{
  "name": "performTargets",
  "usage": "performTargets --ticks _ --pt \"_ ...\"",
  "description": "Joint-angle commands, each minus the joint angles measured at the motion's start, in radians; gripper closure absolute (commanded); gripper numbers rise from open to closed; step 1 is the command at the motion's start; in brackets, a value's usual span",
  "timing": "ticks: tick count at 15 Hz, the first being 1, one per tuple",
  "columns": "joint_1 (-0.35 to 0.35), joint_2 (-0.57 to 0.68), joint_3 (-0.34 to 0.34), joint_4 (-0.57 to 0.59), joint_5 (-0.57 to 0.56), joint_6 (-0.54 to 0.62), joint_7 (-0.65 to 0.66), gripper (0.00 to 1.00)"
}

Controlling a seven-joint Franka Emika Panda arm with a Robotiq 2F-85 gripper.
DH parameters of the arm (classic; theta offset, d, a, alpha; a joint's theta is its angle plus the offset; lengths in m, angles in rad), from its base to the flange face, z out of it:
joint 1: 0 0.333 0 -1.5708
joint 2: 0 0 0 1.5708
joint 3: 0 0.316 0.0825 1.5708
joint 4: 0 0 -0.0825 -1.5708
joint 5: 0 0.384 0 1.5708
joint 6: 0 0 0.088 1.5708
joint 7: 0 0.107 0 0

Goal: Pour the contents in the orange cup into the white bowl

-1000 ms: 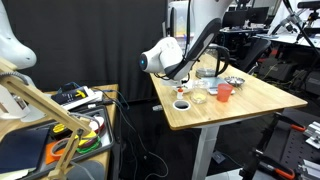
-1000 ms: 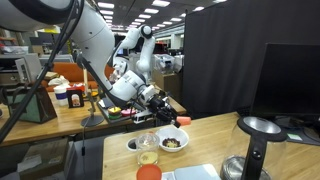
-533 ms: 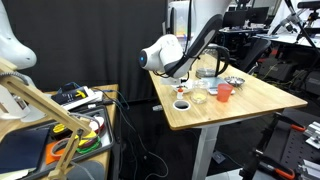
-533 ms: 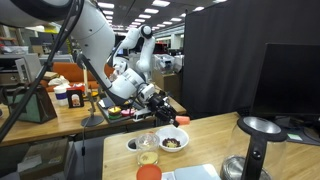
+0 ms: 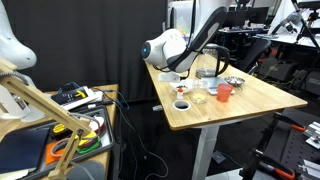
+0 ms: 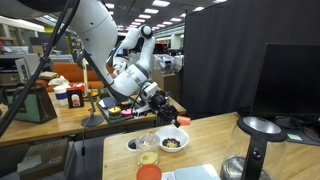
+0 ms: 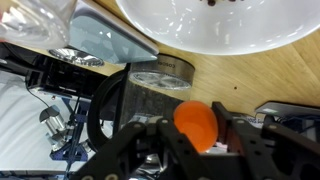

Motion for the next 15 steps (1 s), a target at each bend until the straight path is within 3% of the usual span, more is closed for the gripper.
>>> performTargets --ticks 1,6,15 --pt "-0.053 -0.033 0.035 -0.046 0.041 0.08 -0.031 0.83" --pt "-0.093 -0.063 0.026 -0.063 0.063 0.164 -0.044 0.83" --pt "-0.137 -0.26 0.039 -0.226 0.151 0.413 -0.251 0.83"
